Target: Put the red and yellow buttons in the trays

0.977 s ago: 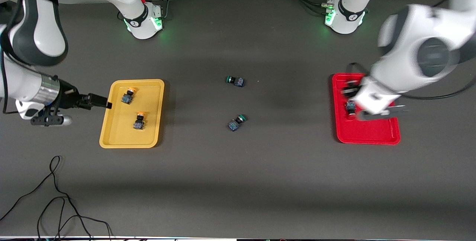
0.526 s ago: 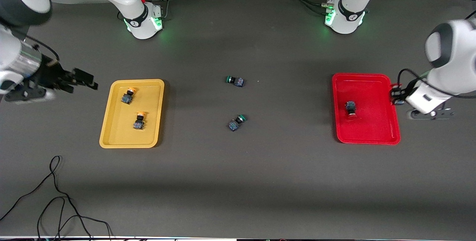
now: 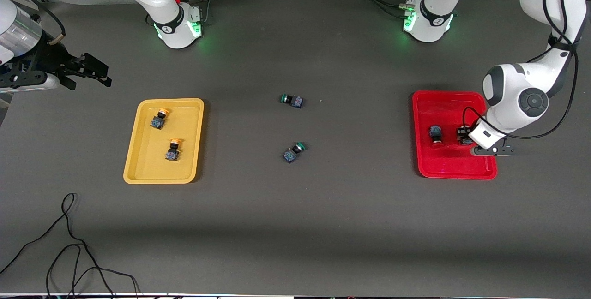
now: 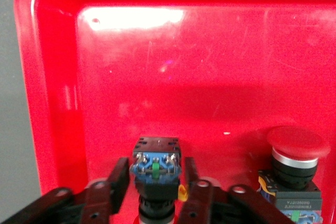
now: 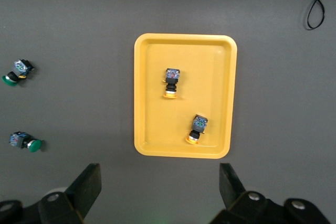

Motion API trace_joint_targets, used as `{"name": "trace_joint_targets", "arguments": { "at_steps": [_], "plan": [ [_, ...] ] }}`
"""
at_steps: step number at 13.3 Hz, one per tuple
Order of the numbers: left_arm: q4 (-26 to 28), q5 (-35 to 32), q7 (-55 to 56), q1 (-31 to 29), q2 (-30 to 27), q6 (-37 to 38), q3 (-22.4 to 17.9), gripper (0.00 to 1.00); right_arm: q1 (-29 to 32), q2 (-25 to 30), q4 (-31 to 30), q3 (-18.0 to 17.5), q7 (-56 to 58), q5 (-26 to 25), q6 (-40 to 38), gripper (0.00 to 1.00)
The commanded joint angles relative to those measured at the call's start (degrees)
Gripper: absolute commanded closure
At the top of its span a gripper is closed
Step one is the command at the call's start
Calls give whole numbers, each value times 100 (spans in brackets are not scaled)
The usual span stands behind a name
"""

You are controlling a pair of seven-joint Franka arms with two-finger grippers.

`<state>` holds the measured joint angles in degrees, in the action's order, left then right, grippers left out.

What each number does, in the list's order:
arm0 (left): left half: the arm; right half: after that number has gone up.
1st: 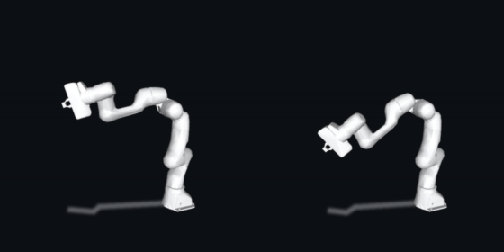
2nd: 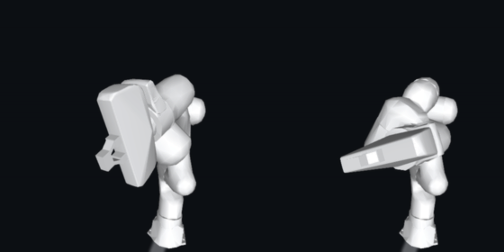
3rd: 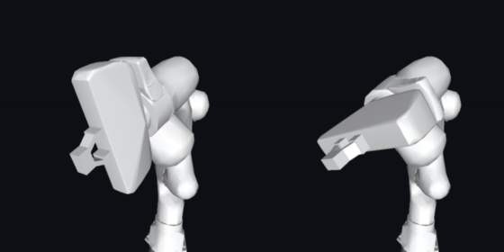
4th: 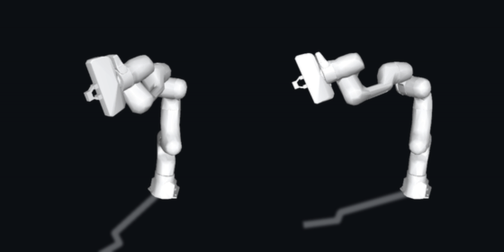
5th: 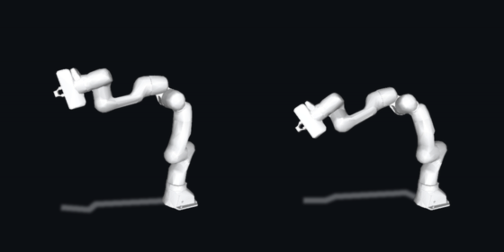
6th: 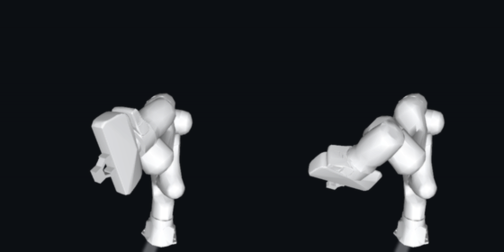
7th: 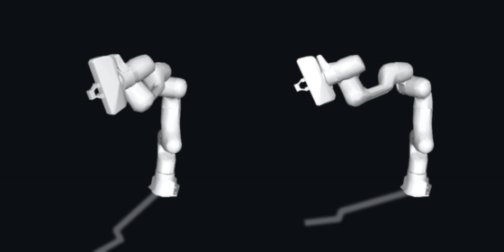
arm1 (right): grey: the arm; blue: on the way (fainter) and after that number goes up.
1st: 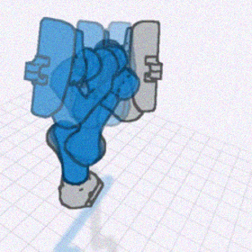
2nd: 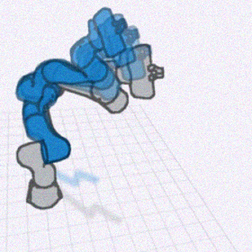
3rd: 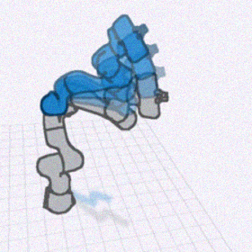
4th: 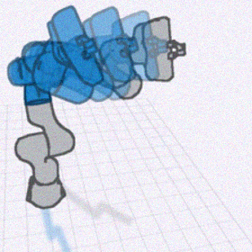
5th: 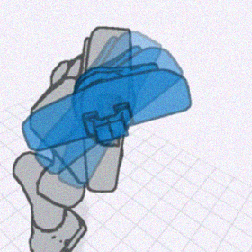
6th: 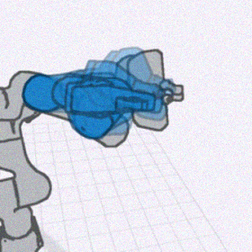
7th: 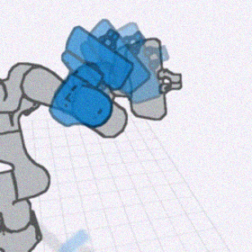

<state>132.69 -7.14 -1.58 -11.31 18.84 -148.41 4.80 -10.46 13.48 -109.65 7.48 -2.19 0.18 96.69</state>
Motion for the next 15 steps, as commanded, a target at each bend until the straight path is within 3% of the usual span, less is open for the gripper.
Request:
{"name": "trace_joint_targets", "arguments": {
  "at_steps": [1,5,8,12,15],
  "plan": [
    [-242,-68,-71,-64,-353,416,74,0,70,-3,-65,-54,-132,-158,174,0],
    [-1787,29,-281,-21,-819,3303,135,0,62,-12,-83,-18,-150,-150,297,0],
    [-2711,484,-483,6,-1310,4843,144,0,62,-3,-83,-10,-150,-149,394,0],
    [-3590,793,-378,277,-1760,5953,145,0,70,-56,-65,-1,-71,-132,394,0],
    [-3891,820,121,1180,-1760,6052,-311,0,62,-65,14,-10,-71,-149,368,0]
  ]
}}
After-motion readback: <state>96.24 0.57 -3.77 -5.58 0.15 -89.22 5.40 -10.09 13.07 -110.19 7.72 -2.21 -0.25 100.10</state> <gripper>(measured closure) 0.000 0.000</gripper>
